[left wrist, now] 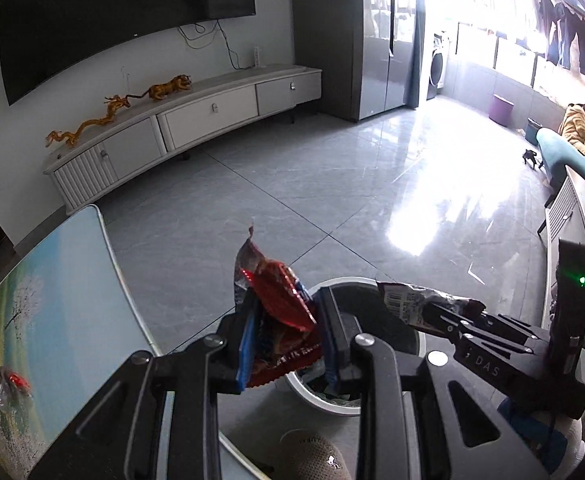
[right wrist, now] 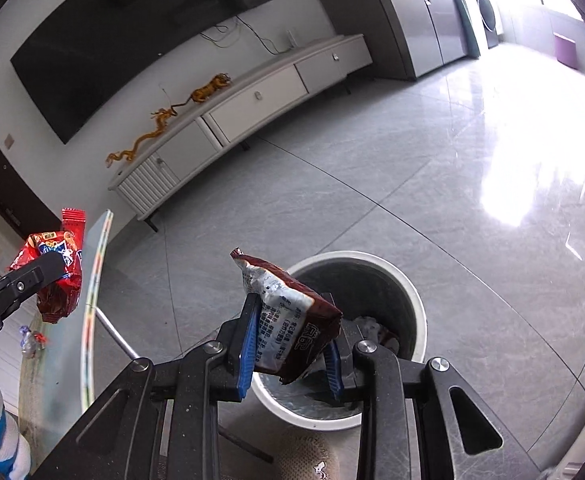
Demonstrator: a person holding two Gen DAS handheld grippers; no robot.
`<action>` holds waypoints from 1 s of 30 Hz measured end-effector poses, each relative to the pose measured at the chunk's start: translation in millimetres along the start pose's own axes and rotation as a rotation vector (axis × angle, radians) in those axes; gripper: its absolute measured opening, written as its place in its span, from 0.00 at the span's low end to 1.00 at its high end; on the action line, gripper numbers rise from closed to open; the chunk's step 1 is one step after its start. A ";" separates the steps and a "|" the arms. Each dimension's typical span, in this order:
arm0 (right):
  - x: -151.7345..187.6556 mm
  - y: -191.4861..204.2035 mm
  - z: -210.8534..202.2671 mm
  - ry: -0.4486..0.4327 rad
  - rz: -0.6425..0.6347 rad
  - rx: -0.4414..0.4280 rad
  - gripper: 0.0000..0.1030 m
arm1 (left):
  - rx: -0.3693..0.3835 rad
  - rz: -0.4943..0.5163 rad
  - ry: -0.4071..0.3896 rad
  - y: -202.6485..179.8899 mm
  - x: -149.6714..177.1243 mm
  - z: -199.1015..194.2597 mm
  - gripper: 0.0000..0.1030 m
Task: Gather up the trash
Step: 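Carry both bags over the bin and open both tools to drop them, then move both open tools back over the table toward the last trash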
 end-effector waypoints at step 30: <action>-2.8 -42.4 48.7 0.114 0.070 0.101 0.62 | 0.275 -0.137 0.162 -16.9 -24.2 92.0 0.62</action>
Point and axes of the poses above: each gripper's, at about its wrist camera, not at the fingertips, and z roughly the way its jaws point, y to its left, x to its underside, the point moved 3 cm from there along z, roughly the way its jaws point, and after that the axes turned 3 degrees about y, right-handed, at the moved point
